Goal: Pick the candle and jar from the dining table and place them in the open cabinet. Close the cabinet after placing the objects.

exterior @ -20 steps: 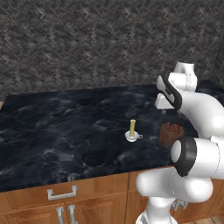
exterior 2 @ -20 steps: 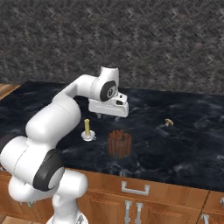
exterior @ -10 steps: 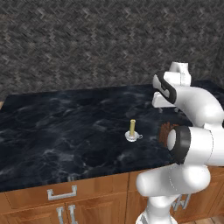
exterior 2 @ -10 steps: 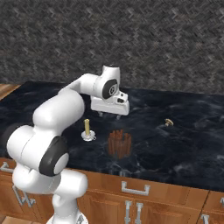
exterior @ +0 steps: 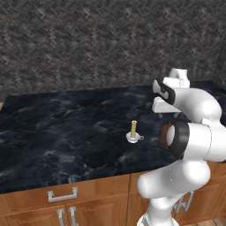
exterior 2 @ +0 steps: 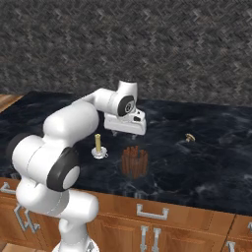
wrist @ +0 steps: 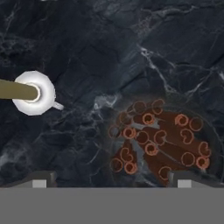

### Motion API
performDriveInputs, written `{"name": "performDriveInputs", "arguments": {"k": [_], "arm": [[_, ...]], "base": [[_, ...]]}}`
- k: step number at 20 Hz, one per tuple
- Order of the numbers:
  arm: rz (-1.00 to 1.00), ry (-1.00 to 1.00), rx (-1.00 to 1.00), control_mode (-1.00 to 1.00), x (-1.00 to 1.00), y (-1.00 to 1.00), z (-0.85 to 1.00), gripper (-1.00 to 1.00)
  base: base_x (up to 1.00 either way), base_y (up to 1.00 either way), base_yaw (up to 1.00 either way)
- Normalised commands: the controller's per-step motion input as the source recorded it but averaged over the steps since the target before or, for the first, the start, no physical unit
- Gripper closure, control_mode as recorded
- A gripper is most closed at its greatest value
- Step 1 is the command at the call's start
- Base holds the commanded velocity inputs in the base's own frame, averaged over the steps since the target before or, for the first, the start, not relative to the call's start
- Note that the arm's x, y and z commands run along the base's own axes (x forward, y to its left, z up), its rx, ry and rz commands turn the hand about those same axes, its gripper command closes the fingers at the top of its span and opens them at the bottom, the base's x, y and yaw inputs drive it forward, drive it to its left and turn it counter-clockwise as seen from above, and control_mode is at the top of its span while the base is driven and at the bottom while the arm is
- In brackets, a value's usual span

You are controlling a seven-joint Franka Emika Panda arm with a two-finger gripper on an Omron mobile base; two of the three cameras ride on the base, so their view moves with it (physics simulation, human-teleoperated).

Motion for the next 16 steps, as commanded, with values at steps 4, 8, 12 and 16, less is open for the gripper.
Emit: {"name": "performDriveInputs", "arguments": {"k": [4,8,12,16], "arm": [[0.0,0.0,0.0,-1.0,0.0,0.02,-0.43,-1.0],[0.0,0.0,0.0,-1.0,0.0,0.03,-0.43,-1.0],[0.0,0.0,0.0,-1.0,0.0,0.0,-0.49,-1.0],[0.0,0.0,0.0,-1.0,0.0,0.0,-0.53,-1.0]], "base": [[0.0,0.0,0.0],[0.0,0.0,0.0],[0.0,0.0,0.0],[0.0,0.0,0.0]]}}
